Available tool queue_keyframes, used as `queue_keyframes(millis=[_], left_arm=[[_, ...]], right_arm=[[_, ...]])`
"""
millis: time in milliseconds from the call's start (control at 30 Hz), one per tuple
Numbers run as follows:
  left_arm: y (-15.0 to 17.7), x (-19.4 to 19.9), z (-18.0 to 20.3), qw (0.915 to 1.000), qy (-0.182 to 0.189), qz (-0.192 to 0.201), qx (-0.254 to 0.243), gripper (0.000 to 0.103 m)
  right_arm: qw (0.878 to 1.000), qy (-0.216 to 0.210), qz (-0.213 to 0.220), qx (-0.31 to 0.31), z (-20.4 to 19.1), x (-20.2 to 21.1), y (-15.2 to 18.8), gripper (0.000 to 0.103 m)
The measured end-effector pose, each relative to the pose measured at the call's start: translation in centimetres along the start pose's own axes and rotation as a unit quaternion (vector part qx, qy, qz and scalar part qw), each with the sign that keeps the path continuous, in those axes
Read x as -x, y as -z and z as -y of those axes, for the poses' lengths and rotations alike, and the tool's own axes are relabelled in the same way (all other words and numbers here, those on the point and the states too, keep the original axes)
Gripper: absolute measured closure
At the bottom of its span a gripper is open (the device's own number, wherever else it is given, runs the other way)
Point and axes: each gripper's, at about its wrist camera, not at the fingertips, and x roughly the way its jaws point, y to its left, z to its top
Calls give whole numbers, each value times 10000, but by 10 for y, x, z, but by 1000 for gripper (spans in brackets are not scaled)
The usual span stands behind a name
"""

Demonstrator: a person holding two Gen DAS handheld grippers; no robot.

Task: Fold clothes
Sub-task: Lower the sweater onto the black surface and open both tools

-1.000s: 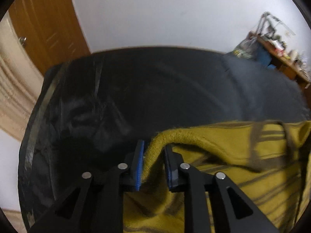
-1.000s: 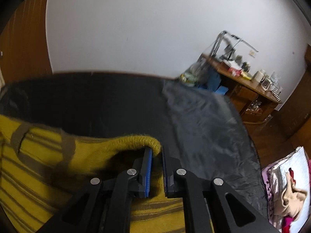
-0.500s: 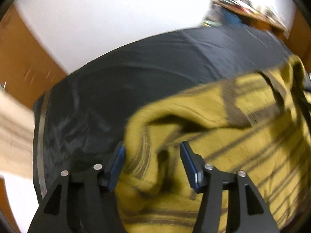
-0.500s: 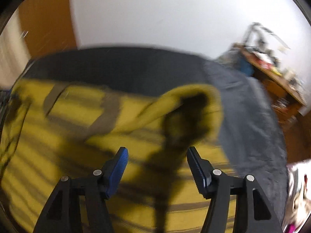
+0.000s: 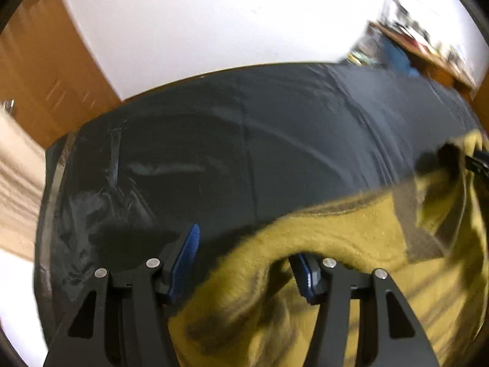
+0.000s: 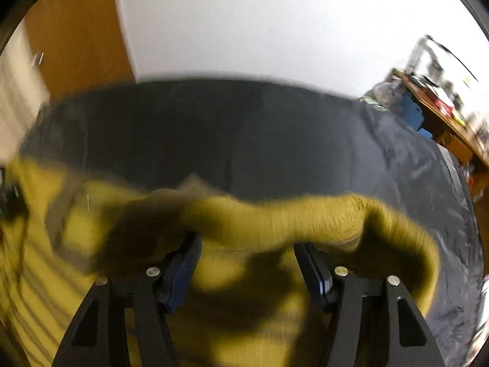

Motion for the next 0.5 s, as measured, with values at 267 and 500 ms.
queue_keyframes(millis=[267, 500], left_arm=[[-30, -24, 5, 9998, -187, -49, 86, 41], [-22, -1, 20, 9992, -15, 101, -380, 35]], right_arm=[[9995, 186, 228, -153, -5, -18, -43, 38], [9987, -381, 333, 52, -34, 18, -29, 38]])
